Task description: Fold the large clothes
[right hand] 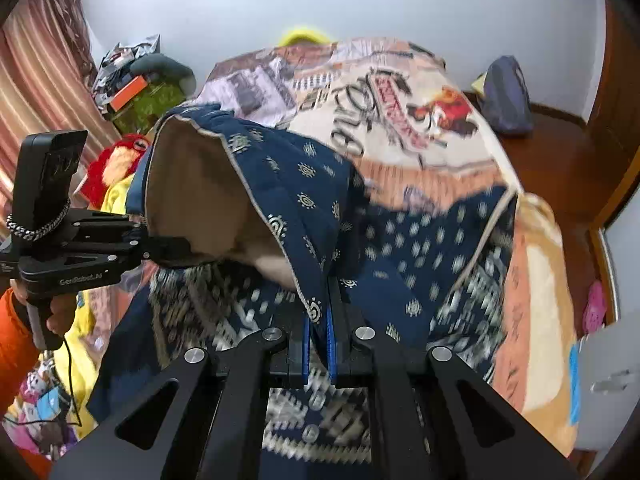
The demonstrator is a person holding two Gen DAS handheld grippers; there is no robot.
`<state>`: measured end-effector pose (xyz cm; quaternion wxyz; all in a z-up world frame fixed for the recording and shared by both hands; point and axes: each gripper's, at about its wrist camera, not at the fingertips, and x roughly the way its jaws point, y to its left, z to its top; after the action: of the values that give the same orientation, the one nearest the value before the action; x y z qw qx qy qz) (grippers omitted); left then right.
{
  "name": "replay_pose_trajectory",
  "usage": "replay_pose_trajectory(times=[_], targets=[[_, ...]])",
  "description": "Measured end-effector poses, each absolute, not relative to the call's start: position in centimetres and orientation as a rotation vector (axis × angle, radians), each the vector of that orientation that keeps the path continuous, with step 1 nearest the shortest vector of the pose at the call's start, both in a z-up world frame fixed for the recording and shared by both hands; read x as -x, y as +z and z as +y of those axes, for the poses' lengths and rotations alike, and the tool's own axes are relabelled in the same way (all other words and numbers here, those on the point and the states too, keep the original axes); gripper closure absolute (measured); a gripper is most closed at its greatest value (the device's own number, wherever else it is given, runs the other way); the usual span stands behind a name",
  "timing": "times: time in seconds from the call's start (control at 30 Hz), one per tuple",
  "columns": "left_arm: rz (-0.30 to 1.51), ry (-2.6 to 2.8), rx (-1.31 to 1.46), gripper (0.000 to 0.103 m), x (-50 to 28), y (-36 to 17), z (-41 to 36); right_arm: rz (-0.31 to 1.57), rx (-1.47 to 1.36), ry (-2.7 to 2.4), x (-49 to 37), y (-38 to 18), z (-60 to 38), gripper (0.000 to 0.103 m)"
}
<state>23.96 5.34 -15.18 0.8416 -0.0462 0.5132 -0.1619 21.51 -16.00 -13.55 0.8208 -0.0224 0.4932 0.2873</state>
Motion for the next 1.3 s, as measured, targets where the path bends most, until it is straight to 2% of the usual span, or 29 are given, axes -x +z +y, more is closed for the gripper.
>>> replay_pose_trajectory(times=[0.13, 0.23, 0.3, 0.37, 0.47, 0.6, 0.87, 0.93, 1.0, 1.1, 1.3], targets=[[1.099, -0.309, 0.082, 0.095, -21.8, -16.7, 5.3, 1.096, 0.054, 0.612, -19.7, -15.0, -15.9, 0.097], [1.132, -0.291, 0.11, 0.088, -20.6, -18.2, 5.9, 1.138, 0.063, 0.618, -18.7, -16.2, -15.7, 0.097], [1.156, -0.278, 0.113, 0.077, -19.9, -18.8, 6.1, 1.163, 0.078, 0.625, -18.1, -17.0, -15.5, 0.096], [1.175, -0.271, 0.115, 0.072, -19.0, -19.3, 6.3, 1.187, 0.09, 0.617, -17.5, -17.7, -15.5, 0.096], [1.184, -0.259, 0.105, 0.07, -17.6, -19.4, 6.6, 1.229, 0.102, 0.603, -17.0, -18.2, -15.7, 0.096], [1.153, -0.244, 0.071, 0.07, -16.0, -18.0, 7.1, 1.285, 0.069, 0.616, -16.8, -17.8, -16.5, 0.095], [1.011, -0.206, 0.073, 0.061, -17.2, -12.1, 7.9, 1.129, 0.077, 0.619, -16.5, -12.2, -18.1, 0.094], [0.98, -0.193, 0.062, 0.061, -18.5, -10.9, 7.7, 1.079, 0.066, 0.61, -17.1, -10.9, -18.2, 0.09], [0.946, -0.194, 0.058, 0.06, -20.1, -9.5, 7.1, 1.045, 0.062, 0.596, -17.9, -10.2, -17.9, 0.078], [0.904, -0.211, 0.071, 0.054, -22.3, -7.9, 6.2, 1.003, 0.058, 0.575, -19.3, -9.6, -17.0, 0.066], [0.914, -0.28, 0.09, 0.048, -26.0, -8.3, 3.8, 1.044, 0.041, 0.571, -21.6, -12.0, -15.2, 0.066]])
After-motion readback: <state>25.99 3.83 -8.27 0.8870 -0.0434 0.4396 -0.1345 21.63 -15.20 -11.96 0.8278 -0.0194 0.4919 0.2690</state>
